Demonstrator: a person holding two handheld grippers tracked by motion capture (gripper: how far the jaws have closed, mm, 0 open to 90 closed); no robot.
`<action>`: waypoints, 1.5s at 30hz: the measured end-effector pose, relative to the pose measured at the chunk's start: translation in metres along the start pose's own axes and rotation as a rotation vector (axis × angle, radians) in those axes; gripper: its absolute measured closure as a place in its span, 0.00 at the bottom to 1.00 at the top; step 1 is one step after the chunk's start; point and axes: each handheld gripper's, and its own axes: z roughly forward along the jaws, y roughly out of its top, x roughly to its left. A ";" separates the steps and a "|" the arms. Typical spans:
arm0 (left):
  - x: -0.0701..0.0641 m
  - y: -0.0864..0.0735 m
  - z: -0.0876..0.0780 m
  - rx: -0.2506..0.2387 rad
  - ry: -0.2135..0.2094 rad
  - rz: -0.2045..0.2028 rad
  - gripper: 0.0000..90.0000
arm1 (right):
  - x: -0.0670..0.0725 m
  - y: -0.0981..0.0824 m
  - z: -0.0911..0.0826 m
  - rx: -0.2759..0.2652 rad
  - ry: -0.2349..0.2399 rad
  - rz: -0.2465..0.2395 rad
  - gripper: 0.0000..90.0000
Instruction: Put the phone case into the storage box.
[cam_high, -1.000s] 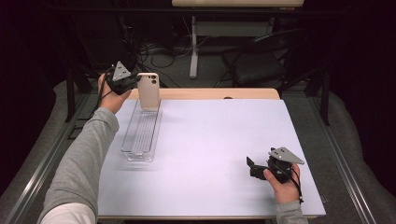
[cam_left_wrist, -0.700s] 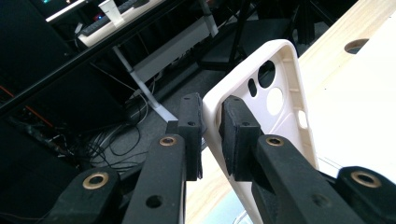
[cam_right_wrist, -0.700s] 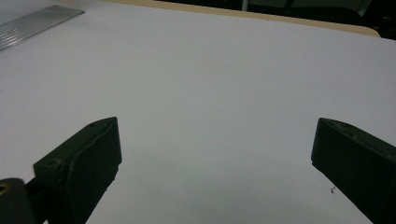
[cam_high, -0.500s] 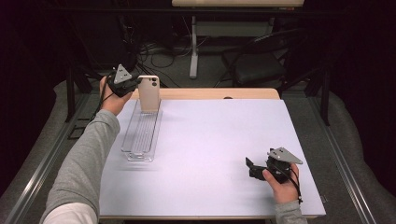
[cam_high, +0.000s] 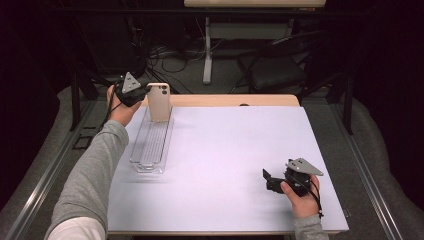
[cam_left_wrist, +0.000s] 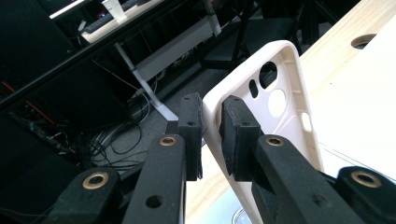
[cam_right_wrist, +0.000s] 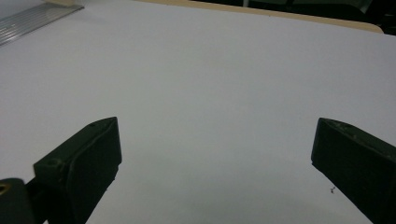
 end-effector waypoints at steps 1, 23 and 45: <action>0.000 0.000 0.000 -0.001 0.000 0.001 0.88 | 0.000 0.000 0.000 0.002 0.001 -0.002 0.02; -0.001 -0.002 0.004 0.014 0.015 0.068 0.87 | 0.003 -0.001 0.003 0.012 0.007 -0.012 0.02; 0.003 -0.005 0.003 0.053 0.047 0.098 0.86 | 0.003 -0.001 0.004 0.015 0.007 -0.017 0.02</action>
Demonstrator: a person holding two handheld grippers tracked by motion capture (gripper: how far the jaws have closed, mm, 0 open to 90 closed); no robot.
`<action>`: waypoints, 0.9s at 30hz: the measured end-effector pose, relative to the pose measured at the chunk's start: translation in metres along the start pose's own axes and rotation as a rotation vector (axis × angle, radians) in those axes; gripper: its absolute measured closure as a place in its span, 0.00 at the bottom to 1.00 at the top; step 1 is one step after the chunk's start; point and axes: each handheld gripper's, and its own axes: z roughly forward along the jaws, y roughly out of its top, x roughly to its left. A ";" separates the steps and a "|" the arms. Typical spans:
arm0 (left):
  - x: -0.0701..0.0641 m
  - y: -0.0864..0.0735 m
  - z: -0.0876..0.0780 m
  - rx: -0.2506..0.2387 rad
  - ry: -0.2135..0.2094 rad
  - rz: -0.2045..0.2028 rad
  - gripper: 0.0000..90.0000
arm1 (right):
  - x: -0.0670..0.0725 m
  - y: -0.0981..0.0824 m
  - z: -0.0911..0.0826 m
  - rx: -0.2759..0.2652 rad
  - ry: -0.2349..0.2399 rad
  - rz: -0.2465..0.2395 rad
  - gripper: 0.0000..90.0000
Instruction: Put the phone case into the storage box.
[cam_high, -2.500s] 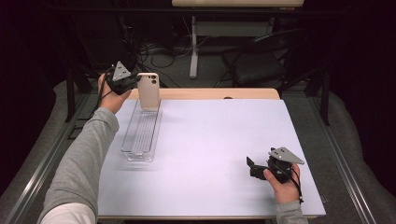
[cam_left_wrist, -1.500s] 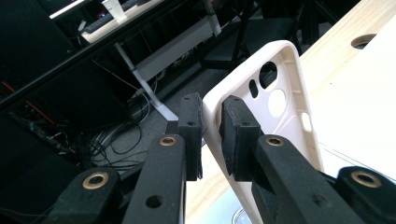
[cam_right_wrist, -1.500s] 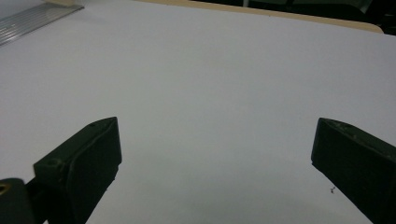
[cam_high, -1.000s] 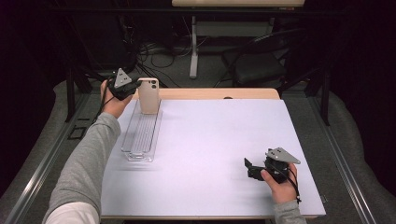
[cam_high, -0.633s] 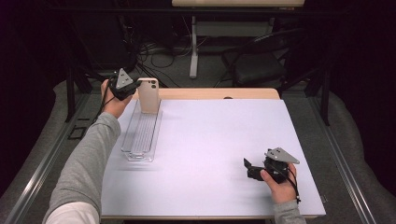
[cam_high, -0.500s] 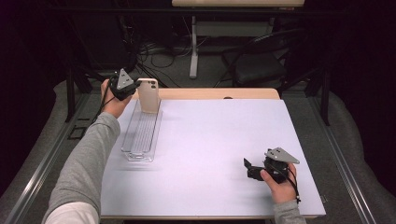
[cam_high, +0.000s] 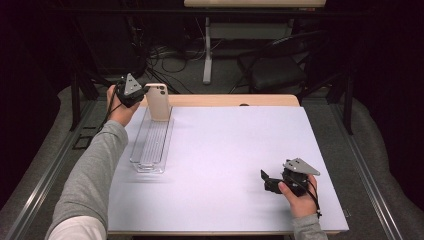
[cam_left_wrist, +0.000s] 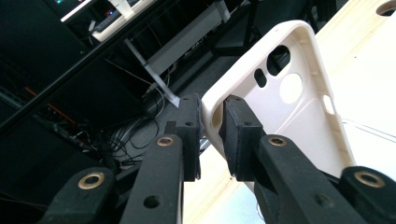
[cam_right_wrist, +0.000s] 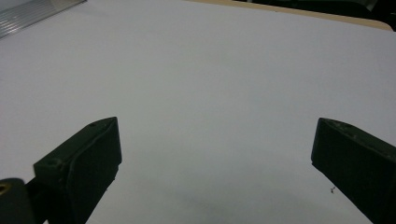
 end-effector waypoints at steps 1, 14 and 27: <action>0.000 0.000 0.000 -0.001 0.000 -0.001 0.86 | 0.000 0.000 0.000 0.000 0.000 0.000 0.02; 0.000 0.000 0.002 -0.003 0.001 -0.050 0.78 | 0.000 0.000 0.000 0.004 0.000 0.002 0.02; 0.003 -0.003 0.001 0.000 0.001 -0.127 0.57 | 0.000 0.000 0.001 0.003 0.000 -0.003 0.02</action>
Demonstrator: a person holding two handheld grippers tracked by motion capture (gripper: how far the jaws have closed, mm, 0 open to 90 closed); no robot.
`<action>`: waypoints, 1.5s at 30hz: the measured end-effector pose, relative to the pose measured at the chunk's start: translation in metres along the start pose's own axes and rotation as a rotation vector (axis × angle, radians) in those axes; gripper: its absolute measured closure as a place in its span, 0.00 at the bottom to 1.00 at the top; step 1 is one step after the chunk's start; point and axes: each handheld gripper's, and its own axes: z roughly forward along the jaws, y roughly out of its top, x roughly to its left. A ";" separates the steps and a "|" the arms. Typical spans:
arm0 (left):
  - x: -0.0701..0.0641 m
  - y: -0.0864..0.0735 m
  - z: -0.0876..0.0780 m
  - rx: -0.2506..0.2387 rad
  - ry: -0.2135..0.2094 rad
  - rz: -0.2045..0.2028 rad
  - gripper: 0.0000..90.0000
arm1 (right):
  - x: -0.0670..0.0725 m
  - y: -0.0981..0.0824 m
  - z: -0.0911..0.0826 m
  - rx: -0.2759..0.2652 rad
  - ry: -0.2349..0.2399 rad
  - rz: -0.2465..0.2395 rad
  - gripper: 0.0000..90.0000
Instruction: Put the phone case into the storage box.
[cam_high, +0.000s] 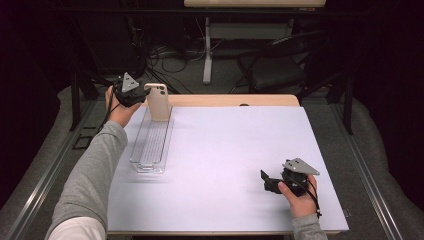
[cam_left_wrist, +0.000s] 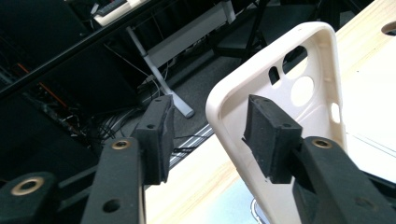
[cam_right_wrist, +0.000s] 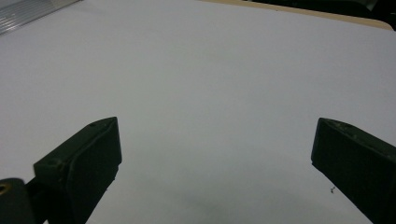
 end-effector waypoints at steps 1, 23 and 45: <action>0.000 0.000 0.000 -0.003 0.001 0.000 0.56 | 0.000 0.000 0.000 0.000 0.000 -0.001 0.02; 0.005 0.001 -0.005 0.006 -0.004 -0.092 0.45 | 0.000 0.000 0.001 0.001 0.001 -0.008 0.02; 0.009 0.005 -0.021 0.054 -0.075 -0.258 0.36 | 0.000 0.001 0.003 0.006 0.006 -0.012 0.02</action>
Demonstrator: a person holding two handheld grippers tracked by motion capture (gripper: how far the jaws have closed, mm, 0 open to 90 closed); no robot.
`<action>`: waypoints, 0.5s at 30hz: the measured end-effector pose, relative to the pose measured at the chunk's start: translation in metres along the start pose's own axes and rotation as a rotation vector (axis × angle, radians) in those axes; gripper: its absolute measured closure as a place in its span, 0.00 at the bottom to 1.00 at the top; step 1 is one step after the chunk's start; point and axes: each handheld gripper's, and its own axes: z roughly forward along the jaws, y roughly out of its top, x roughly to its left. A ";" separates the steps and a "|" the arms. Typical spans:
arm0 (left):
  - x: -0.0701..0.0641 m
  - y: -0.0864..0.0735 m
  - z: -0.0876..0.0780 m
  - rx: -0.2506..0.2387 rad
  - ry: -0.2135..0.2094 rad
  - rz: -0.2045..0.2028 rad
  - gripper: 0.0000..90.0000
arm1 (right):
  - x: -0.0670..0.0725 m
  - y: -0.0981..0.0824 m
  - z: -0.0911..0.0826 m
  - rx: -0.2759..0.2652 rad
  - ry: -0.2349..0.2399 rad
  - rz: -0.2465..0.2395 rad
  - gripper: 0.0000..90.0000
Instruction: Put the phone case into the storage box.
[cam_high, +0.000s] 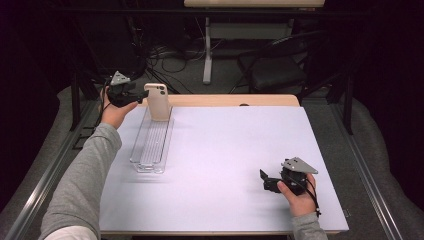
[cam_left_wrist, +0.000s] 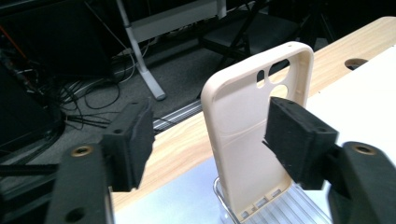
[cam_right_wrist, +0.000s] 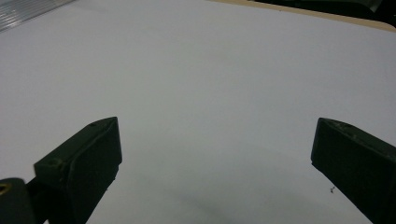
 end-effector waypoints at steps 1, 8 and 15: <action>0.000 0.000 -0.001 0.004 -0.002 -0.009 0.34 | -0.001 0.000 0.000 0.000 -0.002 -0.002 0.02; 0.000 0.002 -0.007 0.028 -0.008 -0.035 0.27 | 0.000 0.000 -0.001 -0.001 0.004 -0.004 0.02; -0.004 0.007 -0.017 0.062 -0.019 -0.080 0.21 | 0.000 0.000 0.000 -0.001 0.006 -0.007 0.02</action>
